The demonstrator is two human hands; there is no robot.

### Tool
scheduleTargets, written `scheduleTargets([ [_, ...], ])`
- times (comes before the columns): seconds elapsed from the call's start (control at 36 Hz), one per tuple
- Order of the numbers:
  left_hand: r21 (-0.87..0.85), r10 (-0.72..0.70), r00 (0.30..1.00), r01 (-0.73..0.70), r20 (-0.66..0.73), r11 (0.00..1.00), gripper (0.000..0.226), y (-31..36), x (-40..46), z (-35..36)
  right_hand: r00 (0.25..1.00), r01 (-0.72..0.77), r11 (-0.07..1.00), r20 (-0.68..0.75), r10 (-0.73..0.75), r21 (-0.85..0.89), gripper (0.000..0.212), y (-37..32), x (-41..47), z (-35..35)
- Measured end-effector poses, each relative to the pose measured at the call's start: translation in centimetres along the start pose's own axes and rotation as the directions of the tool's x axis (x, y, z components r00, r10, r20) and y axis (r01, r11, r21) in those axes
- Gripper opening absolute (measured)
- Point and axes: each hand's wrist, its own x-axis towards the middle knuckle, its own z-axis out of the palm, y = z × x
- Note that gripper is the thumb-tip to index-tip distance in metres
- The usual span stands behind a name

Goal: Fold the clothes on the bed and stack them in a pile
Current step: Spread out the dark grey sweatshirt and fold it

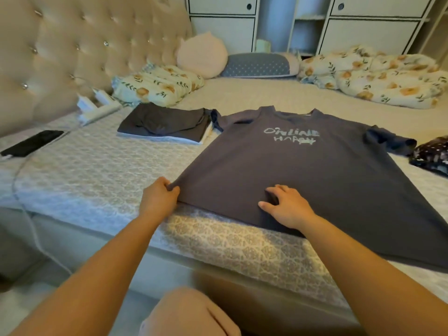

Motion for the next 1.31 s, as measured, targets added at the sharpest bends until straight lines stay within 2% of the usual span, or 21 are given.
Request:
scheduleTargets([
  [0.06, 0.129, -0.020, 0.999, 0.015, 0.030, 0.992, 0.023, -1.2, -0.8, 0.0, 1.000, 0.011, 0.999, 0.023, -0.010, -0.034, 0.066, -0.1, -0.4, 1.4],
  [0.14, 0.212, -0.040, 0.999, 0.037, 0.007, 0.977, 0.015, -1.5, -1.3, -0.3, 1.000, 0.031, 0.998, -0.003, -0.031, -0.048, 0.066, 0.2, -1.0, 3.1],
  [0.22, 0.255, -0.017, 1.000, 0.012, 0.020, 0.967, 0.031, -1.0, -0.6, -1.1, 0.999, 0.027, 0.998, -0.027, -0.029, -0.063, 0.063, 0.2, -1.0, 2.5],
  [0.31, 0.289, 0.054, 0.999, -0.054, 0.008, 0.956, 0.042, 0.2, 0.4, -1.9, 0.997, 0.008, 0.998, -0.080, -0.013, -0.064, 0.049, 0.1, -0.2, 0.5],
  [0.36, 0.294, 0.148, 0.989, -0.148, 0.023, 0.944, 0.043, 2.0, 0.8, -1.4, 0.988, -0.029, 0.999, -0.155, 0.025, -0.022, 0.044, 0.3, 0.5, -0.5],
  [0.44, 0.276, 0.296, 0.945, -0.324, 0.138, 0.905, 0.043, 4.9, 1.2, 1.0, 0.972, -0.085, 0.995, -0.222, 0.073, -0.046, 0.053, 1.1, 1.9, -0.3],
  [0.53, 0.332, 0.364, 0.878, -0.460, 0.312, 0.824, 0.055, 7.0, 2.3, 4.2, 0.983, -0.114, 0.991, -0.155, 0.102, -0.070, 0.060, 2.1, 3.2, 1.2],
  [0.64, 0.442, 0.311, 0.776, -0.585, 0.549, 0.679, 0.069, 8.2, 5.3, 8.2, 0.981, -0.115, 0.989, -0.168, 0.099, -0.090, 0.065, 3.3, 5.9, 1.7],
  [0.72, 0.421, 0.248, 0.764, -0.560, 0.596, 0.713, 0.074, 8.9, 7.8, 11.3, 0.985, -0.126, 0.983, -0.135, 0.108, -0.131, 0.071, 4.1, 8.7, 1.2],
  [0.97, 0.448, 0.222, 0.827, -0.482, 0.517, 0.753, 0.081, 13.9, 16.5, 19.4, 0.989, -0.096, 0.981, -0.125, 0.076, -0.167, 0.075, 6.2, 19.0, -1.7],
  [1.17, 0.475, 0.288, 0.855, -0.487, 0.432, 0.733, 0.076, 17.5, 23.2, 23.8, 0.991, -0.064, 0.986, -0.122, 0.045, -0.152, 0.071, 7.4, 27.5, -4.0],
  [1.22, 0.465, 0.359, 0.868, -0.489, 0.344, 0.738, 0.070, 18.0, 24.5, 24.7, 0.991, -0.054, 0.987, -0.133, 0.033, -0.152, 0.069, 7.4, 29.6, -4.3],
  [1.31, 0.444, 0.497, 0.867, -0.463, 0.045, 0.767, 0.056, 18.7, 27.2, 25.3, 0.986, -0.045, 0.987, -0.166, 0.019, -0.155, 0.069, 7.2, 32.5, -4.9],
])
